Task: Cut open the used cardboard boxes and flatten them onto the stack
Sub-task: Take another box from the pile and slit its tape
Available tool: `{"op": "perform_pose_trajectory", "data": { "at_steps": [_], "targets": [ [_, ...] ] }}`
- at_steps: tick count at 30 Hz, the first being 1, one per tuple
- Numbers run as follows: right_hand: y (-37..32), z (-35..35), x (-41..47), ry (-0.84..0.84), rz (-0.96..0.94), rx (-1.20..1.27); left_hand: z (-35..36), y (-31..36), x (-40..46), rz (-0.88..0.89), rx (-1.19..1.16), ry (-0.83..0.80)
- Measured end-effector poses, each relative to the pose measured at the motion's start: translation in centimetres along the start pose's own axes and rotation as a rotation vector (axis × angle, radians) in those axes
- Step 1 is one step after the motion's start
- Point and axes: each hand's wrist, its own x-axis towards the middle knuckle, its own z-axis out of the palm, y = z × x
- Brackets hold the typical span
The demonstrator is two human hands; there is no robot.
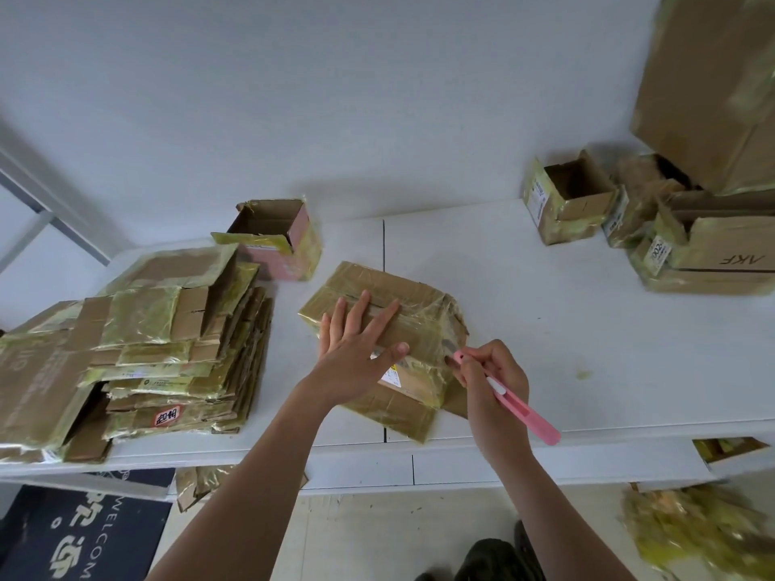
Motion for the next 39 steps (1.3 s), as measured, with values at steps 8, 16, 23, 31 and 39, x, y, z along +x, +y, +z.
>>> {"op": "perform_pose_trajectory", "data": {
  "at_steps": [8,16,23,31,39],
  "targets": [
    [-0.7,-1.0,-0.8,0.004,-0.018,0.078,0.2,0.1,-0.1,-0.009,-0.026,-0.009],
    [-0.9,1.9,0.7,0.089,0.010,0.013,0.2,0.1,0.0,-0.011,-0.065,-0.001],
    [-0.6,0.7,-1.7,-0.014,-0.014,-0.054,0.3,-0.4,0.3,0.002,-0.068,0.007],
    [-0.8,0.3,0.4,0.146,0.070,0.165,0.3,0.0,-0.1,-0.004,-0.067,0.011],
    [-0.8,2.4,-1.0,0.167,0.039,0.041,0.2,-0.2,-0.4,0.009,-0.072,0.007]
  ]
}}
